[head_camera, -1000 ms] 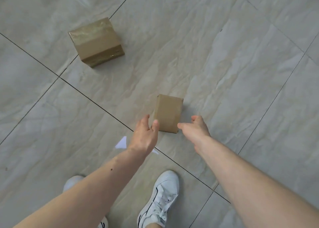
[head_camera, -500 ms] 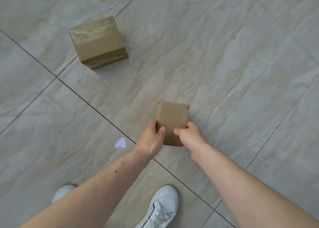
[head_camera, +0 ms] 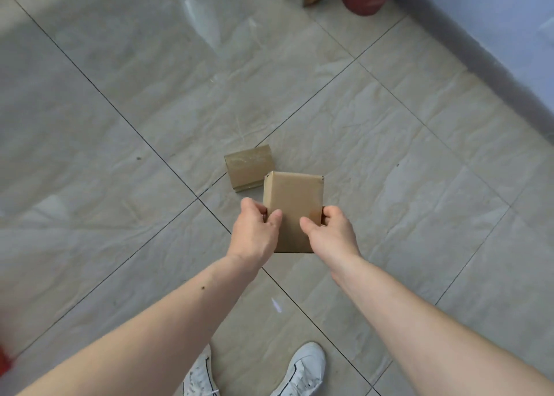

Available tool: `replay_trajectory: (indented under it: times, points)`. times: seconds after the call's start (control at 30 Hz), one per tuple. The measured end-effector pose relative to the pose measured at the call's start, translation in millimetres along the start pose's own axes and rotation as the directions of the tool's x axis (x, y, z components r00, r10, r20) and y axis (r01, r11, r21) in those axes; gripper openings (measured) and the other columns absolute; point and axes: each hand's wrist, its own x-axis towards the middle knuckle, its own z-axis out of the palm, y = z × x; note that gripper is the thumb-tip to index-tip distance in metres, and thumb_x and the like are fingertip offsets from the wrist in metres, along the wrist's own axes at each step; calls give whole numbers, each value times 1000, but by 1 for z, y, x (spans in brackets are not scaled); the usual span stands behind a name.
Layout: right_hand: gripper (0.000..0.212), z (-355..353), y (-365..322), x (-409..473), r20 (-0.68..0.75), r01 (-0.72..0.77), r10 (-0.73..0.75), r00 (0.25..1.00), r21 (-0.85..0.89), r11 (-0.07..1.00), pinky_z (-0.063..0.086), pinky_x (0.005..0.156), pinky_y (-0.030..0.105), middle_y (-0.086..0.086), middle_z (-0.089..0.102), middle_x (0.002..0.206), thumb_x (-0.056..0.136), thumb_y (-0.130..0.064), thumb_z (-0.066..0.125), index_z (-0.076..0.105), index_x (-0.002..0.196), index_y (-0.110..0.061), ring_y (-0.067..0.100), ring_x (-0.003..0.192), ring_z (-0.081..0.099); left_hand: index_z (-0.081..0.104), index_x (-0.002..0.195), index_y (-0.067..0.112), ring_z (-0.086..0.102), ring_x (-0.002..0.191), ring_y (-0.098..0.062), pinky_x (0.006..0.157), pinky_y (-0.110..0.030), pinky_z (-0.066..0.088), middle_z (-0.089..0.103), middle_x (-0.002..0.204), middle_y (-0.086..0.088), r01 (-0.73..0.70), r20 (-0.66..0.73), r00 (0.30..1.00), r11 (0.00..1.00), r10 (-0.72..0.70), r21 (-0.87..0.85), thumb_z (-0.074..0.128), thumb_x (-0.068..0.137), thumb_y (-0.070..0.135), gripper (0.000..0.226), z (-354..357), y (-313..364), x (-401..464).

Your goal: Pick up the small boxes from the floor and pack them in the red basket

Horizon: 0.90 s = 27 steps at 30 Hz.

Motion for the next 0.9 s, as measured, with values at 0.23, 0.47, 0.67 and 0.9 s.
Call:
replay_trajectory:
  times: [0.23, 0.47, 0.67, 0.9]
  points:
    - [30, 33, -84, -77, 64, 120, -119, 991, -13, 993, 50, 83, 31, -6, 60, 106, 87, -22, 66, 50, 112, -25, 17, 99, 62, 46, 103, 11, 55, 97, -24, 82, -37, 45, 57, 98, 0, -56, -94, 994, 996, 49, -66, 54, 94, 33, 25, -108, 29, -27]
    - [38, 85, -125, -144, 174, 214, -214, 961, 16, 977, 50, 85, 31, 0, 67, 114, 90, -23, 65, 46, 123, -26, 18, 104, 65, 47, 99, 13, 53, 93, -21, 78, -35, 43, 52, 87, 8, -95, -192, 979, 988, 70, -120, 53, 94, 37, 26, -201, 12, -61]
    - [34, 135, -109, -197, 265, 266, -251, 931, -19, 964, 49, 78, 31, 1, 66, 117, 91, -26, 63, 44, 119, -31, 17, 100, 63, 49, 100, 13, 54, 98, -21, 81, -35, 43, 54, 91, 8, -56, -288, 958, 975, -9, -215, 55, 92, 40, 29, -245, -47, -101]
    - [39, 199, -68, -274, 397, 301, -233, 888, -117, 947, 55, 77, 38, 9, 66, 115, 93, -22, 61, 44, 129, -22, 21, 94, 66, 50, 103, 10, 54, 95, -20, 78, -33, 42, 56, 99, 2, -19, -368, 921, 927, -129, -374, 58, 91, 39, 32, -288, -142, -164]
